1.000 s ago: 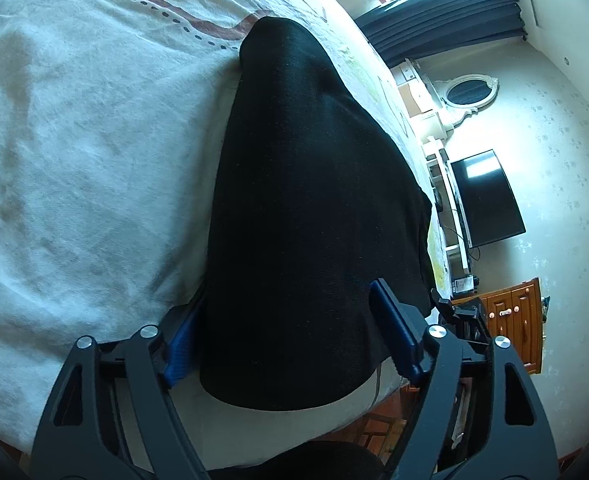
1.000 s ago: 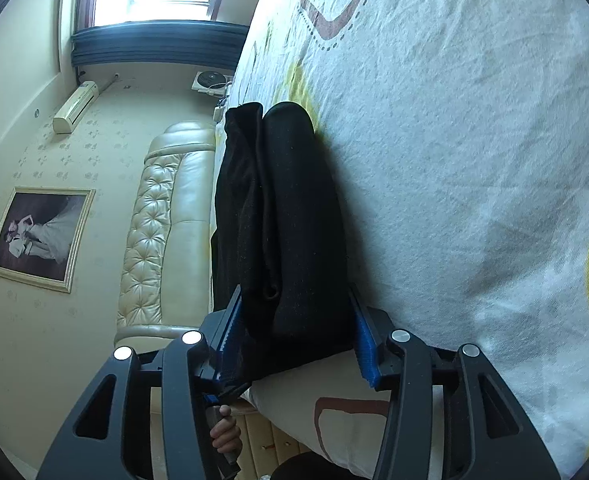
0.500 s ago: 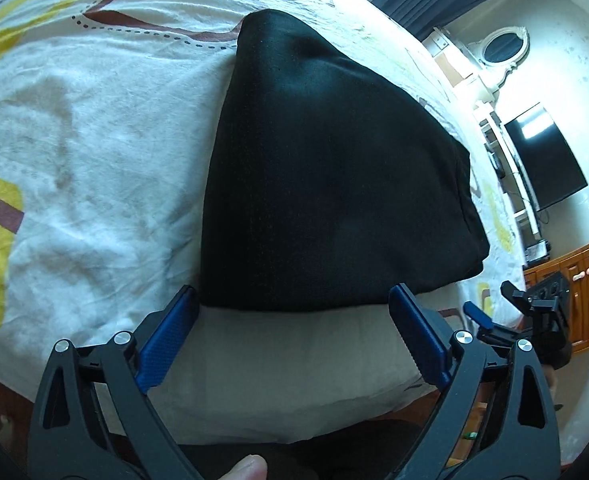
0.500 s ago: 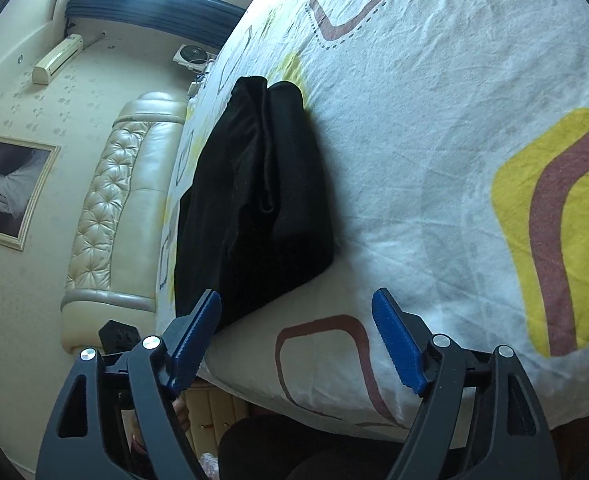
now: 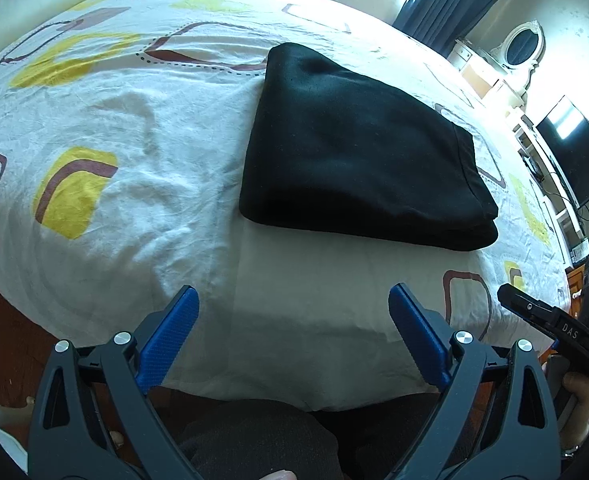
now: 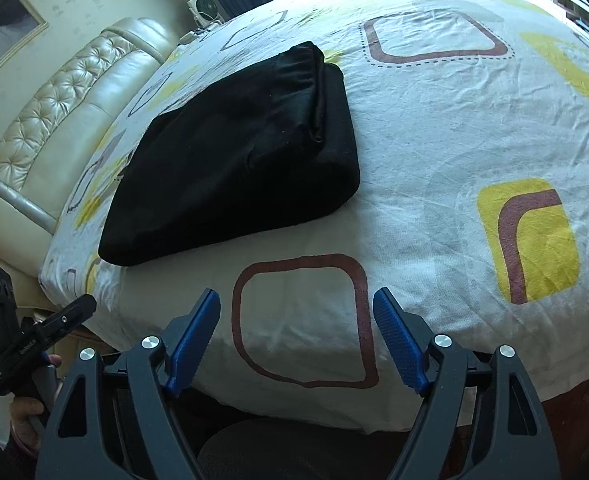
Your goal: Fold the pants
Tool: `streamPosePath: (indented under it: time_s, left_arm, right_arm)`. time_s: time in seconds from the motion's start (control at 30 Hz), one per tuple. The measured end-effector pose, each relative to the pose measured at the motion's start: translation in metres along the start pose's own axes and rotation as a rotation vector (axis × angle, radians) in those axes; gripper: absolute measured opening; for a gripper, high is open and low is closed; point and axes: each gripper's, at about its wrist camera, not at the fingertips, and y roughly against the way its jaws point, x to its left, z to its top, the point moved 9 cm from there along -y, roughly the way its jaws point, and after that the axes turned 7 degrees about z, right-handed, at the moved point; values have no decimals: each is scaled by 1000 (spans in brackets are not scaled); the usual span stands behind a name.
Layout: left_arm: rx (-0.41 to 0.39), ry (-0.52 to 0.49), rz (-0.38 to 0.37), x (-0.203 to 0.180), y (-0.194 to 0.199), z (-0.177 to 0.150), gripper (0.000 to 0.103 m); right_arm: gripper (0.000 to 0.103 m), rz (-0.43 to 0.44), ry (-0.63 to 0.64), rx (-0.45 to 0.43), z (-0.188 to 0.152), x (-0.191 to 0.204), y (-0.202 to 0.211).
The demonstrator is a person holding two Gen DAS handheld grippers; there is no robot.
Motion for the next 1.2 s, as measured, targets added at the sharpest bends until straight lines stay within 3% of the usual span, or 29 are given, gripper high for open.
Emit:
streamPosePath:
  time_s: [0.27,0.73,1.2]
  left_arm:
    - [-34,-64,97,-3,3,-3,96]
    - [-79,-92,115,-14,8,3,96]
    - [-119,-145,167,-22,14,4,96]
  right_arm:
    - [78,-80,109,-51,-3,14,-1]
    - [78,-125,185,-88,2,23,-6]
    - [78,-116,139,-100,7,17,-2]
